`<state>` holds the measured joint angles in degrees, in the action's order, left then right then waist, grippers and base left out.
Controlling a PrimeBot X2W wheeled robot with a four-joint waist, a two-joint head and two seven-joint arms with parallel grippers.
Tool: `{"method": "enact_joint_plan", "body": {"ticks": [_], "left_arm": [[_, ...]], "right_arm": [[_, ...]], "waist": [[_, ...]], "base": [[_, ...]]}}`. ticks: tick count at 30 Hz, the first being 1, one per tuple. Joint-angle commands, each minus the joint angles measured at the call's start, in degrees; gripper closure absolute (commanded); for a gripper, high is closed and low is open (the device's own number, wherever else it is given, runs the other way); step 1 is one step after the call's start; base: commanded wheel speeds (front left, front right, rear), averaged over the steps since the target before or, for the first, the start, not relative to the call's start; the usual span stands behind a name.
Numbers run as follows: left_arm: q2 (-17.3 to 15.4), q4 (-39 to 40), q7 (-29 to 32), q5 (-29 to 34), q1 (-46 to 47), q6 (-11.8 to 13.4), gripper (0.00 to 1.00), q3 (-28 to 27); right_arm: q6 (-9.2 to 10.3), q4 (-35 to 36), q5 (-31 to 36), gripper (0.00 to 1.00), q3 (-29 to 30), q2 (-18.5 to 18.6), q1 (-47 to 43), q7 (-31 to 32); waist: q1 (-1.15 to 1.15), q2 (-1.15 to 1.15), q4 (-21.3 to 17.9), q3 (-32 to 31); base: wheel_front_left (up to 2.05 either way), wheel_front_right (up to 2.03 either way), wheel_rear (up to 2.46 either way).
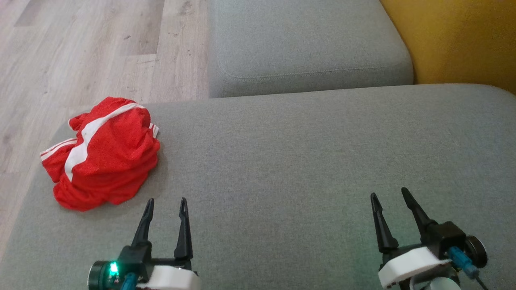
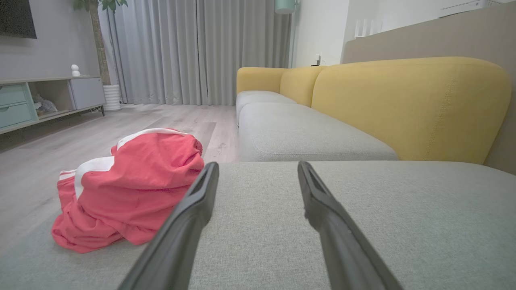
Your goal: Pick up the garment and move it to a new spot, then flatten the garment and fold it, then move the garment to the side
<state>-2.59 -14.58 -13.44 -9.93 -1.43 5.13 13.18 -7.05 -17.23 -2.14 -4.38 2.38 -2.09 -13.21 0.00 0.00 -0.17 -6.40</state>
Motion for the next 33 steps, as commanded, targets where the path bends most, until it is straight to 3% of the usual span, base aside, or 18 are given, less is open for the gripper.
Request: {"method": "enact_joint_plan", "body": {"ticks": [1, 5, 21, 26, 33], "left_arm": [[-0.3, 1.6, -1.0, 1.7, 2.4, 0.4, 0.00, -1.0], [-0.3, 1.4, -1.6, 2.9, 2.5, 0.7, 0.00, -0.9], [-0.3, 0.8, -1.6, 1.8, 2.9, 0.4, 0.00, -1.8], [-0.3, 1.1, -1.6, 1.8, 3.6, 0.8, 0.00, -2.0], [-0.3, 1.2, -1.6, 3.8, 4.1, 0.9, 0.00, -3.6]], "right_arm": [[-0.43, 1.6, 2.1, 0.00, -1.2, 0.5, 1.2, -1.3], [-0.44, 1.4, 4.4, 0.00, -1.3, 0.5, 1.3, -1.8], [-0.44, 0.2, 3.2, 0.00, -0.3, 0.5, 1.5, -1.8], [-0.44, 0.4, 3.1, 0.00, -0.2, 0.5, 1.7, -1.8], [-0.44, 1.0, 2.5, 0.00, 0.0, 0.5, 2.4, -1.8]], "waist": [[0.00, 0.00, 0.0, -0.1], [0.00, 0.00, 0.0, -0.2], [0.00, 0.00, 1.2, 0.0], [0.00, 0.00, 4.6, 0.6], [0.00, 0.00, 12.7, 1.8]], "base": [[0.00, 0.00, 0.00], [0.00, 0.00, 0.00], [0.00, 0.00, 0.00], [0.00, 0.00, 0.00], [0.00, 0.00, 0.00]]}}
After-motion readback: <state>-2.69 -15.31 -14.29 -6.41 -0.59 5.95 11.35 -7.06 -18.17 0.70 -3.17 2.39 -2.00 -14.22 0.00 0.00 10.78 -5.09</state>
